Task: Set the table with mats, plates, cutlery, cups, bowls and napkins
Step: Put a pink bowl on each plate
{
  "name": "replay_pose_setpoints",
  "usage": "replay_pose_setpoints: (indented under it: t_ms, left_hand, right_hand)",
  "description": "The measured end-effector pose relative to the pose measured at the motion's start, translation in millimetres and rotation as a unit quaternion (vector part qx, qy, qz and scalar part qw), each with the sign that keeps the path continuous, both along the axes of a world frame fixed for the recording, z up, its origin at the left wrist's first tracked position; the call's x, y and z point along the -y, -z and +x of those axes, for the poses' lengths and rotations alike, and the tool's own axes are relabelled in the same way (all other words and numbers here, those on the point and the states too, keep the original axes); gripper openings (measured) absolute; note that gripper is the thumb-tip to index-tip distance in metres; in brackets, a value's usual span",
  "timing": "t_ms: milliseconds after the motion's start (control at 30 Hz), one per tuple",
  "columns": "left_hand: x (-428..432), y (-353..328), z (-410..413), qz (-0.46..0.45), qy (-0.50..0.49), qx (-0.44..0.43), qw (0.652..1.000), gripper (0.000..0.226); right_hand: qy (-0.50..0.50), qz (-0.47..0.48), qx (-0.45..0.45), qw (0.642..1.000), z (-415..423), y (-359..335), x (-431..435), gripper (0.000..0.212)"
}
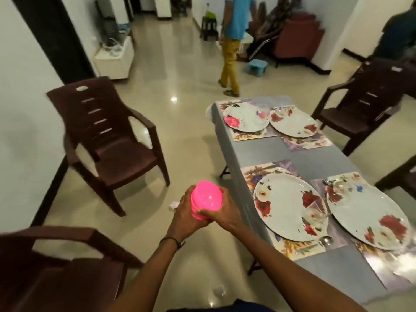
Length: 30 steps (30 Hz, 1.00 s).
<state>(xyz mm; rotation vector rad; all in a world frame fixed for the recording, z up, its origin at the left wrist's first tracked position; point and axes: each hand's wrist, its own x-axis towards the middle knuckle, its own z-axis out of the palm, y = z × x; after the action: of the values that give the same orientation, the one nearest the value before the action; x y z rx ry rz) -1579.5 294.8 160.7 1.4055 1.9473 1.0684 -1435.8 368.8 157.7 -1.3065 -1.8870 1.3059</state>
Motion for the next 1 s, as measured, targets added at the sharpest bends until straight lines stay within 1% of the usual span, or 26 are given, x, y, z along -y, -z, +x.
replay_pose_setpoints:
  t_ms: [133,267,300,400,467,567,667,767,833,933,1000]
  left_hand:
    - [-55.1,3.0,-17.9,-0.002,0.083,0.003,0.997,0.120]
    - [-101.5,12.3,-37.3,-0.008,0.159,0.013,0.987,0.108]
    - [-119.8,13.2,-46.1,-0.008,0.183,0.016,0.983,0.106]
    - [-147.8,6.2,-53.7,-0.001,0.221,0.035,0.975,0.101]
    - [-174.3,6.0,-61.5,-0.010,0.258,0.055,0.965,0.102]
    - [-207.5,7.1,-64.6,-0.007,0.323,0.055,0.945,0.107]
    - [-236.3,21.6,-57.1,-0.017,0.384,0.041,0.922,0.111]
    - [-262.7,29.5,-36.2,-0.020,0.431,0.036,0.902,0.109]
    - [-277.4,32.1,-20.1,-0.015,0.454,0.036,0.890,0.106]
    - [-307.4,35.0,3.0,-0.001,0.483,0.036,0.875,0.105]
    - [-330.5,36.1,16.0,-0.002,0.490,0.032,0.871,0.109]
  right_hand:
    - [0.080,-0.007,-0.014,0.997,-6.1,-1.1,-31.0,0.104]
    - [0.148,-0.021,-0.012,0.989,-17.9,3.0,-52.1,0.103]
    - [0.181,-0.017,-0.012,0.983,-25.4,1.5,-61.9,0.101]
    - [0.221,-0.021,-0.003,0.975,-33.6,-0.9,-77.3,0.101]
    - [0.259,-0.023,0.011,0.966,-41.6,-2.9,-93.0,0.105]
    - [0.311,-0.023,0.001,0.950,-43.0,-3.4,-106.7,0.111]
    - [0.361,-0.040,0.010,0.932,-36.2,-6.0,-108.9,0.105]
    - [0.414,-0.041,0.026,0.909,-18.8,0.6,-120.5,0.105]
    - [0.455,-0.048,0.017,0.889,-2.7,8.4,-131.1,0.108]
    - [0.545,-0.043,-0.021,0.837,30.2,17.8,-151.8,0.103]
    - [0.600,-0.041,-0.013,0.799,55.5,20.3,-166.0,0.103]
